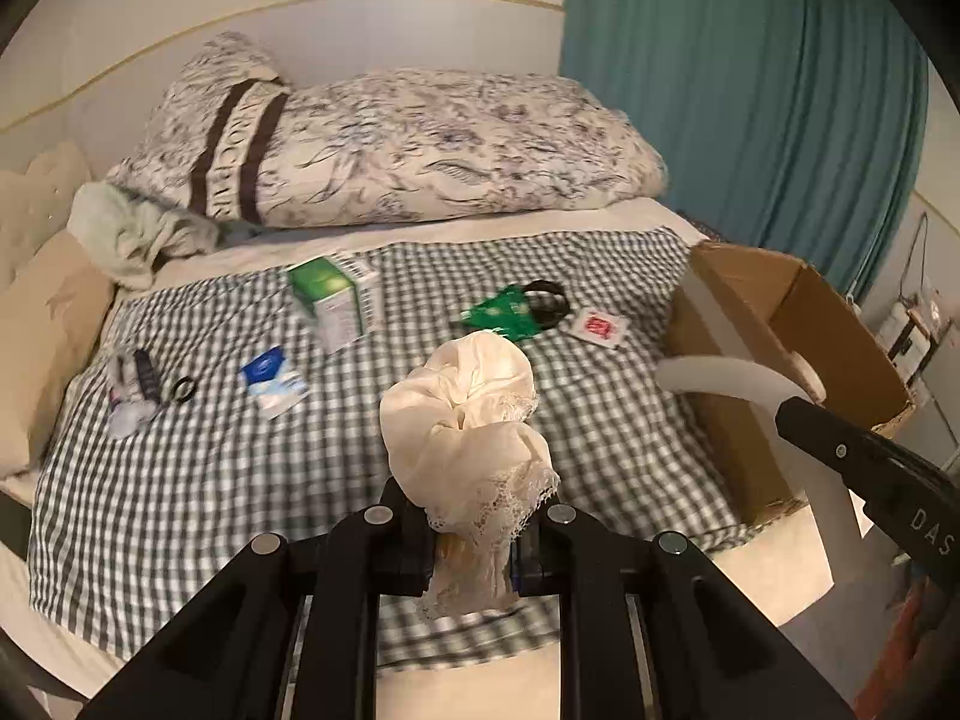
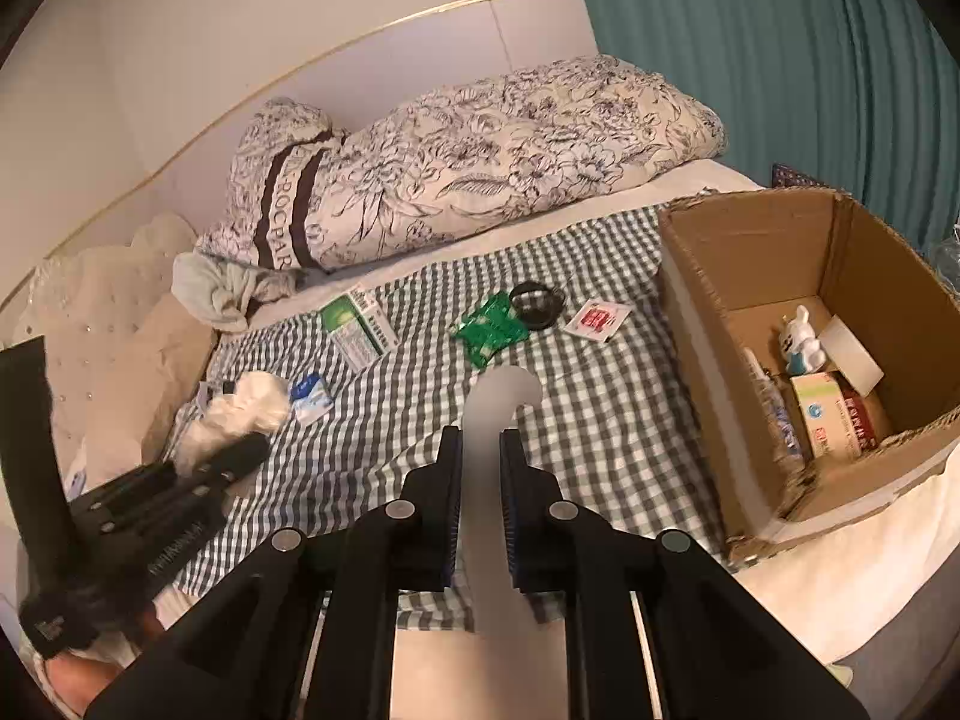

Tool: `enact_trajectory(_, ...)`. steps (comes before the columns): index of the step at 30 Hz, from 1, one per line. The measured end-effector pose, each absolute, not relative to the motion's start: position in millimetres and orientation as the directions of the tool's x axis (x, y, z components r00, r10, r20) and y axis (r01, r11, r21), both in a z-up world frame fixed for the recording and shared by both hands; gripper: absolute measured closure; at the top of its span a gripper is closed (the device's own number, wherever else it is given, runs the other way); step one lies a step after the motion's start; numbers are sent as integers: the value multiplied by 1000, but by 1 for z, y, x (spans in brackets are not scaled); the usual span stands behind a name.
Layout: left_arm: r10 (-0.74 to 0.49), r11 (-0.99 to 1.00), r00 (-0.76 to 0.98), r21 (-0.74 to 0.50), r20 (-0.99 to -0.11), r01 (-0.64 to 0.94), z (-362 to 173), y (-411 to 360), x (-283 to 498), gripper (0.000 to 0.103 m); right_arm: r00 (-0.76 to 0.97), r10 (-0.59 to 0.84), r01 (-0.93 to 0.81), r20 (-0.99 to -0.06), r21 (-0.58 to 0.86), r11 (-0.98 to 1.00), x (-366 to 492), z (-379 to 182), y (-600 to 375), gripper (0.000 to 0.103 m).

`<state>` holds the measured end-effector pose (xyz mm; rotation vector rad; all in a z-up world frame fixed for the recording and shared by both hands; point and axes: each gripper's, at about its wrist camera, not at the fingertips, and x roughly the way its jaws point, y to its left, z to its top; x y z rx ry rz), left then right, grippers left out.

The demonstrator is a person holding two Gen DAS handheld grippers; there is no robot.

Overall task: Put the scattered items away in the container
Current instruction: 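Carry the lace cloth and white strip over the cardboard box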

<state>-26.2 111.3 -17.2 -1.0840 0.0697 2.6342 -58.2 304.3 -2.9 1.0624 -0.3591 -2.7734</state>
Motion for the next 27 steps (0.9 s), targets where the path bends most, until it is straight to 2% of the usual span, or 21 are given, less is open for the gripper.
enact_trajectory(15,406,-866,-623,-64,-668,-497,23,274,-33,86,-798,-95,-80,-596,260,-962,-65,34,420,92)
enact_trajectory(27,425,-811,-577,-10,-697,-585,10,357,-48,86,-792,-3,-188,-611,248,-950,-91,27,498,92)
